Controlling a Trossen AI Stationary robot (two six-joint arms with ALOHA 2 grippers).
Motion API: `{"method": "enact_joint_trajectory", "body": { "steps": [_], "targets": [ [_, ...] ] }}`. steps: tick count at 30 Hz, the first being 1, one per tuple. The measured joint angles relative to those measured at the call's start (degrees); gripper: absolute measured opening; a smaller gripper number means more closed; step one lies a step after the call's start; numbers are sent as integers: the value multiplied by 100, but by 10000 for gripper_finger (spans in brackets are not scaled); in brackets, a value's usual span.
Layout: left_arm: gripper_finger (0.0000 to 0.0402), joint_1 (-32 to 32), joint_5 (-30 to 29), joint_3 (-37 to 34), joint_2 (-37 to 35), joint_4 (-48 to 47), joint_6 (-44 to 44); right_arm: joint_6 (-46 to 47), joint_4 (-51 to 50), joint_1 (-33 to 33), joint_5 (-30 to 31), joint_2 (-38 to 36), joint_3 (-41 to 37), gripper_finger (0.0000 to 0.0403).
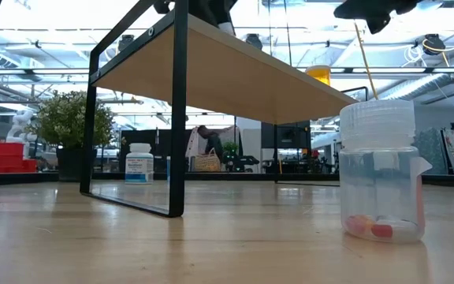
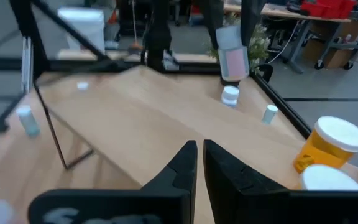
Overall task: Pick and place medicine bottles onto shelf by color
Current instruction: Put the top transparent pill bottle on the shelf
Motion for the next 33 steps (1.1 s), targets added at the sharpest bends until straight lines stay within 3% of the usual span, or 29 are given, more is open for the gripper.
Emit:
{"method": "enact_joint_trajectory", "body": {
  "steps": [9, 14, 20, 27, 33],
  "targets": [
    [155, -29, -6, -2, -1, 207, -145, -395, 1291, -105, 427, 948, 0, 23],
    [163, -157, -7, -2, -1, 371, 526, -773, 1916, -313, 427, 1536, 158, 47],
    [171, -348, -8, -2, -1, 500, 1432, -968, 1764, -553, 416, 2044, 711, 142],
    [172, -564, 2, -4, -1, 733, 1870, -1248, 1989, -807, 411, 2436, 918, 264],
    [172, -702, 13, -7, -1, 966, 1996, -1459, 2330, -957, 409, 2740, 918, 313]
  ]
}}
